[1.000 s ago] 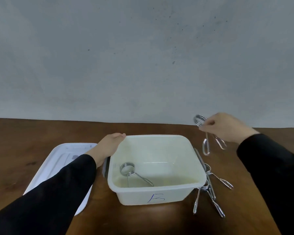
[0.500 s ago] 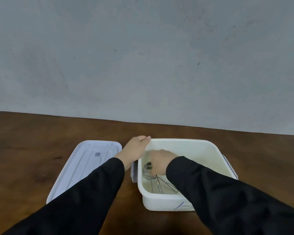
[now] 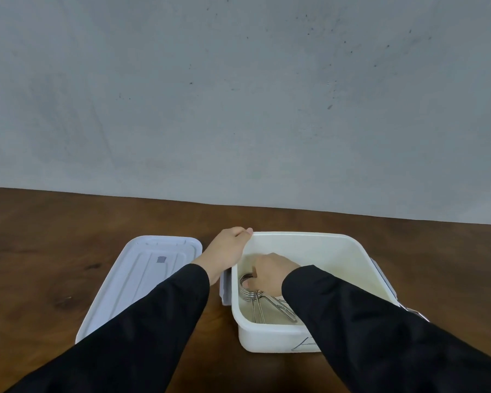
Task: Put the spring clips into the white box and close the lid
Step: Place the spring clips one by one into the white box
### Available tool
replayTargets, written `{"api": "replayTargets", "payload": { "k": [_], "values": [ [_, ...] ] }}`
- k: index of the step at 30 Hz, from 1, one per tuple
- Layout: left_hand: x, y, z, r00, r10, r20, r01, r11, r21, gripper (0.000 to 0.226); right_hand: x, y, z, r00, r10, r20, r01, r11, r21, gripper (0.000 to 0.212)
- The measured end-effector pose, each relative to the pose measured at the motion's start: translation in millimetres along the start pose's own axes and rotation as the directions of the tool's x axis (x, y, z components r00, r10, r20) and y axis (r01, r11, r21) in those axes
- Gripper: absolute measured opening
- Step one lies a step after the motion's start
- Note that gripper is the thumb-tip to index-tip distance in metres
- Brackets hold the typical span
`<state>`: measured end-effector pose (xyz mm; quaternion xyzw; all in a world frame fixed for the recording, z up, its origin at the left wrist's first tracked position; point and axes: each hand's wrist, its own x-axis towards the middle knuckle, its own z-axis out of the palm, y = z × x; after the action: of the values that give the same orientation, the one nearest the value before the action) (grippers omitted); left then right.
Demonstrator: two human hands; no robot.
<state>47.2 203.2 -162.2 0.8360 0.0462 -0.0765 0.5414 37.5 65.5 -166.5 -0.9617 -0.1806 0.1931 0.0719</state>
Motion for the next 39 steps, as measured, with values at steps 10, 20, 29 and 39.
{"api": "replayTargets", "payload": {
  "k": [10, 20, 29, 39],
  "values": [
    [2.3, -5.5, -0.9, 1.000, 0.003, -0.015, -0.003, 0.999, -0.034, 0.047, -54.1, 59.4, -67.5, 0.785, 0.042, -0.618, 0.090, 0.979, 0.181, 0.038],
    [8.9, -8.2, 1.8, 0.999, -0.011, -0.044, 0.012, 0.999, 0.029, 0.052, -104.9, 238.7, -44.3, 0.862, 0.448, -0.236, -0.366, 0.873, 0.322, 0.019],
    [2.7, -4.5, 1.6, 0.998, -0.045, -0.048, 0.045, 0.999, -0.002, 0.046, -85.1, 250.5, -2.1, 0.853, 0.521, 0.011, -0.516, 0.841, 0.166, 0.029],
    [-6.1, 4.8, 4.7, 0.997, -0.035, -0.068, 0.034, 0.999, -0.007, 0.040, -78.0, 256.6, -3.0, 0.783, 0.621, -0.042, -0.606, 0.776, 0.173, 0.034]
  ]
}}
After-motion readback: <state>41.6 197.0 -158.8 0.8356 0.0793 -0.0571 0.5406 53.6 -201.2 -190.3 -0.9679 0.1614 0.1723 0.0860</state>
